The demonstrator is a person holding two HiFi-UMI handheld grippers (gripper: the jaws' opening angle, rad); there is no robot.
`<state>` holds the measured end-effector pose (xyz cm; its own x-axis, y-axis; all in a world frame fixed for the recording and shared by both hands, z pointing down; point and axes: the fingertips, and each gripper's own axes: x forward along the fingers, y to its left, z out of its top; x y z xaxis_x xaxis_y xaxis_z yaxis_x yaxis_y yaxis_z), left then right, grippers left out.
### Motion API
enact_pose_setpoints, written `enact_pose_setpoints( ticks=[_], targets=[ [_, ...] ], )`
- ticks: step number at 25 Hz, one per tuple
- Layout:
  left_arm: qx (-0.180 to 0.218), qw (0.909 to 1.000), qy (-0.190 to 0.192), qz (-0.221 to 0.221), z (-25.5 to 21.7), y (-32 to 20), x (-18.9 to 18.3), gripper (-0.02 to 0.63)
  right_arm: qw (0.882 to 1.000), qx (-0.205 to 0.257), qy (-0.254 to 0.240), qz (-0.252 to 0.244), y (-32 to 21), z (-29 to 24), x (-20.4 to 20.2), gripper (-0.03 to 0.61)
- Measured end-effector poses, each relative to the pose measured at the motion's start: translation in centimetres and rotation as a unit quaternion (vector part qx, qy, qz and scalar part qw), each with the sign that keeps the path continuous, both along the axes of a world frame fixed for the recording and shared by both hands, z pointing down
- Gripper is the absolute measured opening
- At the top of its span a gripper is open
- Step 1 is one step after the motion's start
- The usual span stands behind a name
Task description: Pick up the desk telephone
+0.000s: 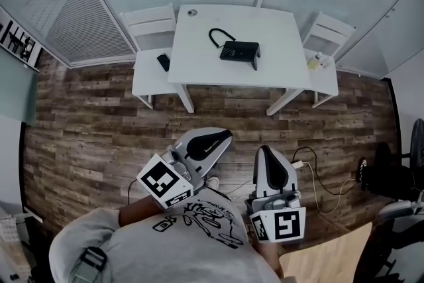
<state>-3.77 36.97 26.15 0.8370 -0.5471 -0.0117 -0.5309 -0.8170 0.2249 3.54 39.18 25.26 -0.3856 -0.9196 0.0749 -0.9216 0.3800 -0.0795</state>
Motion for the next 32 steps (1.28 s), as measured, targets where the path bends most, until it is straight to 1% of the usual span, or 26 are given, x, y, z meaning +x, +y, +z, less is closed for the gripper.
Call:
enact_pose_setpoints(
  ticks=[4,9,20,28,32],
  targets=[
    [0.004,1.0000,0.006,-0.001,-0.2,-3.2,-0.4,0.017,1.000,-0.002,0.005,-0.004,-3.2,0.3,-0.6,0.009],
    [0.004,0.9999,0.010,-0.002,-0.4,-8.6,-1.2,0.015,1.000,0.000,0.016,-0.011,-8.7,-0.2,-1.6,0.009],
    [0.003,0.9999,0.012,-0.004,-0.9,-20.2,-5.0,0.017,0.999,0.002,0.031,-0.014,-20.0,-1.4,-5.1,0.009],
    [0.000,0.9999,0.005,0.011,-0.2,-25.0,-6.8,0.016,0.999,-0.006,0.032,-0.001,-24.6,-0.8,-6.9,0.009],
    [-0.012,0.9998,0.007,0.012,0.4,-26.6,-7.0,0.015,0.999,-0.013,0.033,0.002,-26.3,-0.4,-6.9,0.009]
  ],
)
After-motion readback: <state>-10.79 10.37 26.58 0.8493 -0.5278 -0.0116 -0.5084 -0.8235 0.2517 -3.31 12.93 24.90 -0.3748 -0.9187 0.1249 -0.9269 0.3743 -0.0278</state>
